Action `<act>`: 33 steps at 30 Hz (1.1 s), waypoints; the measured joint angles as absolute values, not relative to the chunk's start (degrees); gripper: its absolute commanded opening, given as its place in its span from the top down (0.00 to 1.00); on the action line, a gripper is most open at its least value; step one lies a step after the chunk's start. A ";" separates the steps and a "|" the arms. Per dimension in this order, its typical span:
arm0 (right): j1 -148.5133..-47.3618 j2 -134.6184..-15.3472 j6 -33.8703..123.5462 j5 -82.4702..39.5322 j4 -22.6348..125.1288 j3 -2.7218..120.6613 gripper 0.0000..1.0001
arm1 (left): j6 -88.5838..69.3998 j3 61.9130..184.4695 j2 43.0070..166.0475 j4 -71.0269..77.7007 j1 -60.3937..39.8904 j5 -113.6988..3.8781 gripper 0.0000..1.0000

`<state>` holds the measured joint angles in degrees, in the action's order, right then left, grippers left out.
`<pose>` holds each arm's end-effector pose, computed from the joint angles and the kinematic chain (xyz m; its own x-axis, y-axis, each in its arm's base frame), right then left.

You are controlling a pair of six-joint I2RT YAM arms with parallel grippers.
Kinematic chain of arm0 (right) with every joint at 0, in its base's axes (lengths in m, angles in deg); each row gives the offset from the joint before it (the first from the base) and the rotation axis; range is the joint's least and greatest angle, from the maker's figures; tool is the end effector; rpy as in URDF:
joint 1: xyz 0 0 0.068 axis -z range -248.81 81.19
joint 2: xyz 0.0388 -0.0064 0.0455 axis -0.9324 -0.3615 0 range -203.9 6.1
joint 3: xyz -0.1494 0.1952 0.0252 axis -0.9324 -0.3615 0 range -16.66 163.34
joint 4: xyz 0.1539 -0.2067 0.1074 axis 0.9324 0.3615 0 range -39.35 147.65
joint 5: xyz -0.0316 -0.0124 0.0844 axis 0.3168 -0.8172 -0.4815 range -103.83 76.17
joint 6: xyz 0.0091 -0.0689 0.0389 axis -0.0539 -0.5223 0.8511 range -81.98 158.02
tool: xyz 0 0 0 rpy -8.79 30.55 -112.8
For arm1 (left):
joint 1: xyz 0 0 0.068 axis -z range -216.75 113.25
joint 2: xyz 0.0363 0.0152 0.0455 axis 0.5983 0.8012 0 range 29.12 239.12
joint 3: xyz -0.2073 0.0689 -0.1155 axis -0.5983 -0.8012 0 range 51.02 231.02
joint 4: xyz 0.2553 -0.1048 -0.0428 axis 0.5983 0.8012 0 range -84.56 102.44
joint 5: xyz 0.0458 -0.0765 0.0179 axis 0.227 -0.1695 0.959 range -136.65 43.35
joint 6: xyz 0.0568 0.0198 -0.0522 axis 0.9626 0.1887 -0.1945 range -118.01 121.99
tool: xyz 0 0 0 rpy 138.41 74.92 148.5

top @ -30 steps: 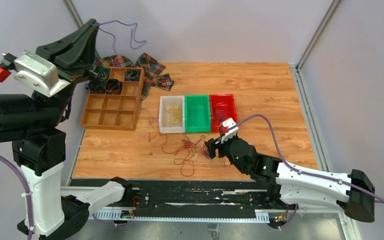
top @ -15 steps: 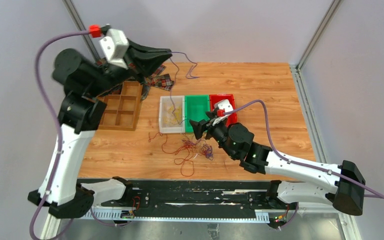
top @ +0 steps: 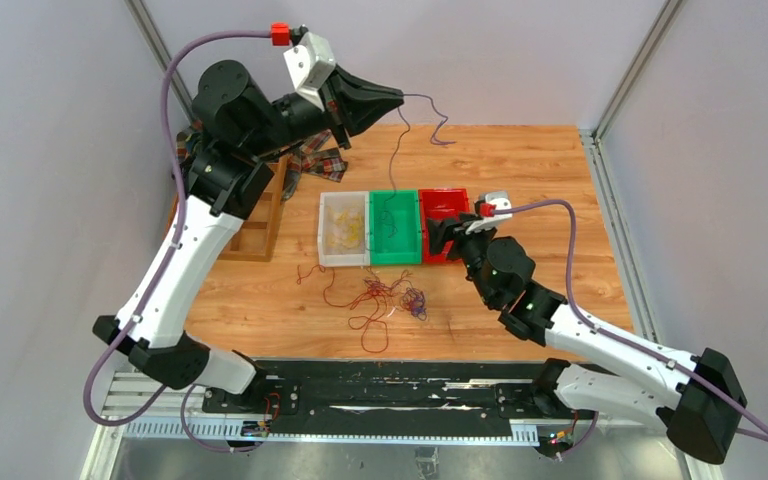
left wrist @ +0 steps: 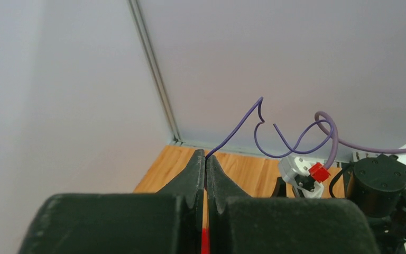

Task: Untangle the cables
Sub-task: Place the cable in the bin.

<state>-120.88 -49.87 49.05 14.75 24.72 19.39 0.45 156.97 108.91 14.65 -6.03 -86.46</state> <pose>0.2037 0.2079 0.2909 -0.0132 0.2562 -0.9665 -0.4053 0.8823 0.2394 0.2437 -0.1959 0.5542 0.2260 -0.1581 -0.9612 0.9253 0.3433 0.1611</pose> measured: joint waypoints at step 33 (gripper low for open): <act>-110.72 -38.24 56.11 26.57 35.58 9.86 0.39 | 4.16 178.39 139.51 10.24 1.01 -80.76 0.99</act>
<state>-110.72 -38.24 56.11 26.57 35.58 9.86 4.16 178.39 139.51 10.24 1.01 -80.76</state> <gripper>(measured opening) 0.619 0.012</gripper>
